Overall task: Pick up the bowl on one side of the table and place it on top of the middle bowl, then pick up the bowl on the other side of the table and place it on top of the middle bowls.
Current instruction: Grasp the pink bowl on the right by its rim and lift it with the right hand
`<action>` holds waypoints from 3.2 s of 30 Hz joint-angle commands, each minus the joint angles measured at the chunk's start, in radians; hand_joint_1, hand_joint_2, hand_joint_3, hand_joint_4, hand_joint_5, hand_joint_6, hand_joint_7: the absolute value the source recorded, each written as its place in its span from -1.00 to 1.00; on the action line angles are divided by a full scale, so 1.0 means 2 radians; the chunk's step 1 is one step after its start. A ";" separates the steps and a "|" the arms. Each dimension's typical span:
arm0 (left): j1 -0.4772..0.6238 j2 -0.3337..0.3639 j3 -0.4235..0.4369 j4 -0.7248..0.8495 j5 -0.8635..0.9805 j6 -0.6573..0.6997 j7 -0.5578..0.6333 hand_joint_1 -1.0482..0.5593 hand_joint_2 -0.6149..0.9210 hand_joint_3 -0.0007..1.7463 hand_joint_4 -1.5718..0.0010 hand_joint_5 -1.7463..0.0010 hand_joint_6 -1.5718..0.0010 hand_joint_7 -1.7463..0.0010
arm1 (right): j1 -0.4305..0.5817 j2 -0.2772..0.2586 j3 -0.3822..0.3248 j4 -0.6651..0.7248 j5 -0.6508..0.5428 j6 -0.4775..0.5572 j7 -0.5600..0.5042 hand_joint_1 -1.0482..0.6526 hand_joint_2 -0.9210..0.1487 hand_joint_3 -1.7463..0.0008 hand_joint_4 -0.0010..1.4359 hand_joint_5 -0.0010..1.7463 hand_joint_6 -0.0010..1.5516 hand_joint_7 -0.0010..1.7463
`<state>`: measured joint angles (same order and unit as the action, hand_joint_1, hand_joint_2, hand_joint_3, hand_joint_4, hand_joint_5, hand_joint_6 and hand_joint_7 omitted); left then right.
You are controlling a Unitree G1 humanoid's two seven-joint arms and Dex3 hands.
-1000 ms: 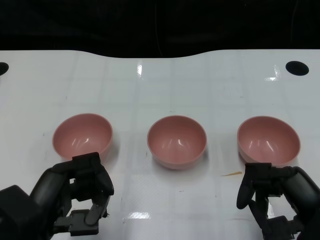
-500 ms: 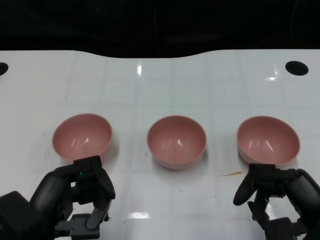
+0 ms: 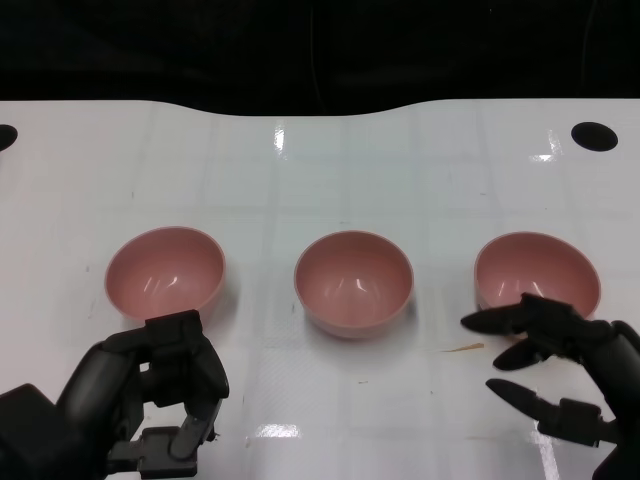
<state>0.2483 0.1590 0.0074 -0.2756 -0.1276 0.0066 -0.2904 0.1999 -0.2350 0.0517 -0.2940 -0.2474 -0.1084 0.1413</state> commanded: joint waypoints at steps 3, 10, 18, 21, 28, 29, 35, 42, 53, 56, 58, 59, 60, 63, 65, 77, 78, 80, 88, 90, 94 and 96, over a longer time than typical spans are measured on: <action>-0.005 0.006 0.004 0.006 0.002 -0.010 0.000 0.18 0.37 0.46 -0.10 -0.96 -0.08 -0.72 | -0.009 -0.005 -0.008 -0.011 -0.022 0.006 -0.015 -0.11 -0.93 0.93 -0.60 0.01 -0.44 -0.62; -0.003 0.003 0.002 -0.006 0.000 0.012 0.006 0.18 0.37 0.46 -0.12 -0.94 -0.10 -0.72 | -0.024 -0.029 -0.005 -0.029 -0.097 0.028 -0.014 -0.21 -0.93 0.98 -0.68 -0.08 -0.51 -0.72; -0.005 0.002 0.000 0.000 0.001 -0.007 -0.002 0.19 0.41 0.44 -0.11 -0.94 -0.07 -0.71 | -0.040 -0.059 0.013 -0.041 -0.194 0.056 -0.003 -0.27 -0.92 1.00 -0.75 -0.21 -0.55 -0.83; -0.005 0.003 0.001 0.005 -0.007 -0.012 -0.007 0.18 0.44 0.40 -0.11 -0.94 -0.05 -0.72 | -0.050 -0.071 0.024 -0.034 -0.236 0.062 -0.004 -0.30 -0.90 1.00 -0.80 -0.25 -0.57 -0.86; 0.000 0.005 -0.001 0.000 0.007 -0.016 0.002 0.13 0.43 0.41 -0.11 -0.93 -0.05 -0.72 | -0.073 -0.084 0.044 -0.008 -0.289 0.074 0.002 -0.35 -0.88 1.00 -0.84 -0.29 -0.56 -0.89; 0.001 0.005 -0.001 -0.002 0.006 -0.014 0.002 0.13 0.43 0.41 -0.11 -0.93 -0.04 -0.73 | -0.078 -0.085 0.047 -0.002 -0.294 0.076 0.004 -0.35 -0.88 1.00 -0.84 -0.30 -0.56 -0.90; 0.000 0.004 0.000 -0.004 0.005 -0.005 0.005 0.15 0.40 0.42 -0.13 -0.92 -0.09 -0.72 | -0.111 -0.087 0.067 0.043 -0.327 0.095 0.006 -0.36 -0.89 1.00 -0.85 -0.36 -0.56 -0.93; -0.001 0.005 0.002 -0.004 -0.003 -0.003 0.000 0.17 0.45 0.38 -0.10 -0.93 -0.08 -0.71 | -0.144 -0.086 0.087 0.107 -0.343 0.108 -0.007 -0.37 -0.91 0.99 -0.81 -0.43 -0.56 -0.96; -0.002 0.004 0.000 -0.007 0.000 0.003 0.002 0.18 0.43 0.42 -0.08 -0.93 -0.07 -0.72 | -0.189 -0.083 0.120 0.203 -0.351 0.110 -0.049 -0.38 -0.91 1.00 -0.67 -0.54 -0.50 -0.97; -0.002 0.004 0.001 -0.005 0.001 -0.002 0.002 0.16 0.44 0.41 -0.09 -0.93 -0.07 -0.72 | -0.198 -0.081 0.132 0.224 -0.353 0.112 -0.056 -0.37 -0.93 1.00 -0.59 -0.63 -0.47 -0.98; -0.002 0.005 0.001 -0.003 0.001 -0.005 0.000 0.16 0.44 0.40 -0.10 -0.93 -0.07 -0.72 | -0.205 -0.080 0.140 0.238 -0.353 0.113 -0.062 -0.38 -0.94 1.00 -0.55 -0.67 -0.46 -0.98; -0.002 0.005 0.002 -0.002 0.001 -0.005 0.000 0.16 0.45 0.40 -0.10 -0.93 -0.07 -0.72 | -0.208 -0.080 0.142 0.243 -0.352 0.112 -0.065 -0.37 -0.94 1.00 -0.52 -0.68 -0.45 -0.98; -0.002 0.006 0.002 -0.003 0.002 -0.005 0.000 0.15 0.45 0.39 -0.10 -0.93 -0.07 -0.72 | -0.211 -0.079 0.146 0.252 -0.351 0.111 -0.069 -0.37 -0.94 1.00 -0.50 -0.70 -0.44 -0.98; -0.002 0.006 0.001 -0.004 0.004 -0.005 0.002 0.15 0.45 0.39 -0.11 -0.93 -0.06 -0.73 | -0.224 -0.077 0.156 0.282 -0.348 0.105 -0.082 -0.35 -0.95 1.00 -0.40 -0.76 -0.39 -0.98; -0.002 0.005 0.001 -0.005 0.003 -0.004 0.001 0.15 0.46 0.38 -0.11 -0.93 -0.06 -0.73 | -0.231 -0.077 0.162 0.298 -0.346 0.101 -0.087 -0.33 -0.96 1.00 -0.35 -0.78 -0.36 -0.97; 0.002 0.002 -0.002 -0.012 0.016 -0.006 0.012 0.14 0.39 0.40 -0.13 -0.93 -0.10 -0.71 | -0.268 -0.069 0.179 0.401 -0.330 0.042 -0.204 0.05 -1.00 0.95 0.09 0.55 0.44 -0.90; 0.002 0.002 -0.002 -0.012 0.015 -0.006 0.011 0.14 0.38 0.41 -0.14 -0.92 -0.10 -0.71 | -0.273 -0.068 0.180 0.413 -0.331 0.034 -0.219 0.06 -1.00 0.95 0.10 0.63 0.48 -0.90; 0.003 0.001 -0.002 -0.013 0.010 -0.004 0.008 0.15 0.39 0.43 -0.13 -0.93 -0.08 -0.71 | -0.282 -0.068 0.183 0.435 -0.332 0.020 -0.247 0.03 -0.99 0.91 0.17 0.92 0.64 -0.83; 0.002 0.001 -0.002 -0.004 0.005 -0.021 0.003 0.18 0.39 0.46 -0.13 -0.92 -0.08 -0.72 | -0.309 -0.063 0.191 0.495 -0.330 -0.014 -0.344 0.05 0.03 -0.22 0.38 1.00 -0.03 0.99; 0.002 0.001 -0.002 -0.003 0.002 -0.025 0.002 0.19 0.40 0.46 -0.13 -0.92 -0.08 -0.71 | -0.312 -0.062 0.193 0.502 -0.333 -0.017 -0.364 0.05 0.11 -0.29 0.40 1.00 -0.04 1.00; 0.004 0.000 -0.003 -0.010 0.001 -0.011 0.007 0.19 0.40 0.45 -0.12 -0.91 -0.10 -0.70 | -0.311 -0.062 0.188 0.492 -0.320 -0.016 -0.359 0.05 0.11 -0.36 0.39 1.00 -0.03 1.00; 0.004 0.000 -0.003 -0.012 0.000 -0.007 0.008 0.19 0.40 0.45 -0.12 -0.90 -0.10 -0.69 | -0.310 -0.065 0.190 0.482 -0.324 -0.007 -0.355 0.04 0.10 -0.37 0.37 1.00 -0.04 1.00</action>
<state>0.2527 0.1535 -0.0028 -0.2895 -0.1232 -0.0172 -0.2794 -0.4097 -0.3547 0.4386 0.6851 -0.9044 -0.1337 -0.5702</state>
